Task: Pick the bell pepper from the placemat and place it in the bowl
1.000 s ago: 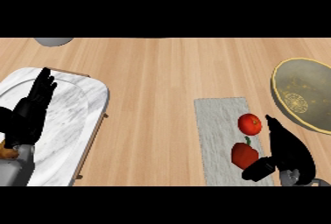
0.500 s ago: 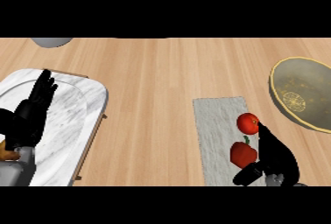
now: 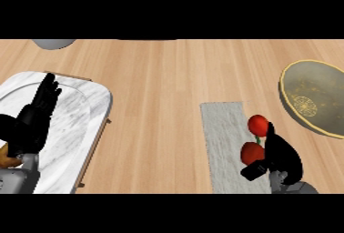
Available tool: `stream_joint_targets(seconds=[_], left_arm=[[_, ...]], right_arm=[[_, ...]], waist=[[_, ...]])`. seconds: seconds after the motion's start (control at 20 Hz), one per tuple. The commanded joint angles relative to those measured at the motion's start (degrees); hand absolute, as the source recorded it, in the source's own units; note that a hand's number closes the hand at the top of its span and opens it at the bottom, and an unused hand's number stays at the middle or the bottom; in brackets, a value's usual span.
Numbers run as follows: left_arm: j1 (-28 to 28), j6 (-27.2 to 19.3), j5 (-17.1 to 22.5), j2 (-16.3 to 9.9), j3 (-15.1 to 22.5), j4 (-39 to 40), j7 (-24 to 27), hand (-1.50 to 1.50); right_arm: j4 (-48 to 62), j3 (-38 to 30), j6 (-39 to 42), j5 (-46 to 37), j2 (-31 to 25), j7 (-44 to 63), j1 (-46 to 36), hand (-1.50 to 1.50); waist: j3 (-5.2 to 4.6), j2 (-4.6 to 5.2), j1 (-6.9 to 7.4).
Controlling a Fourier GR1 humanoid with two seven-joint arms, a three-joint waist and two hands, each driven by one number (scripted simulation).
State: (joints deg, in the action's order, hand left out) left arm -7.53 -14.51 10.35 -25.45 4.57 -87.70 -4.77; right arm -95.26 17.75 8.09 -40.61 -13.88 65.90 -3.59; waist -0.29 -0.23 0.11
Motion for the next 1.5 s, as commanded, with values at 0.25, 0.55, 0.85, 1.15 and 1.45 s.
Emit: stream_joint_targets(seconds=[0.25, 0.55, 0.85, 1.15, 1.45], left_arm=[[-0.47, -0.21, -3.97, 3.8, -0.98, 0.7, -0.14, 0.0], [-0.18, 2.81, -3.11, 2.72, -3.56, 0.52, -0.81, 0.0], [-1.27, 2.92, -3.49, 2.56, -2.96, -0.35, -1.84, 0.0], [-1.48, 3.72, -2.86, 2.09, -3.81, 0.08, -1.81, 0.0], [0.31, 3.3, -3.24, 3.21, -3.65, -1.67, -3.27, 0.0]], right_arm=[[7.01, -3.9, 1.91, -0.94, 2.78, -2.25, -2.96, 1.5], [8.09, -4.14, 0.52, -4.95, 4.84, -2.63, -3.89, 1.5], [3.62, 3.44, 6.09, -6.0, -3.35, -21.66, -3.35, 1.5], [-4.85, 11.99, 9.72, -4.37, -12.44, -44.1, -5.18, 1.5], [-22.96, 5.21, 6.84, -7.01, -16.95, -41.26, -3.58, 1.5]], waist=[[0.29, 0.24, -0.04], [0.28, 0.2, -0.03], [0.36, -0.08, 0.36], [0.37, -0.08, -0.03], [0.28, -0.24, -1.0]])
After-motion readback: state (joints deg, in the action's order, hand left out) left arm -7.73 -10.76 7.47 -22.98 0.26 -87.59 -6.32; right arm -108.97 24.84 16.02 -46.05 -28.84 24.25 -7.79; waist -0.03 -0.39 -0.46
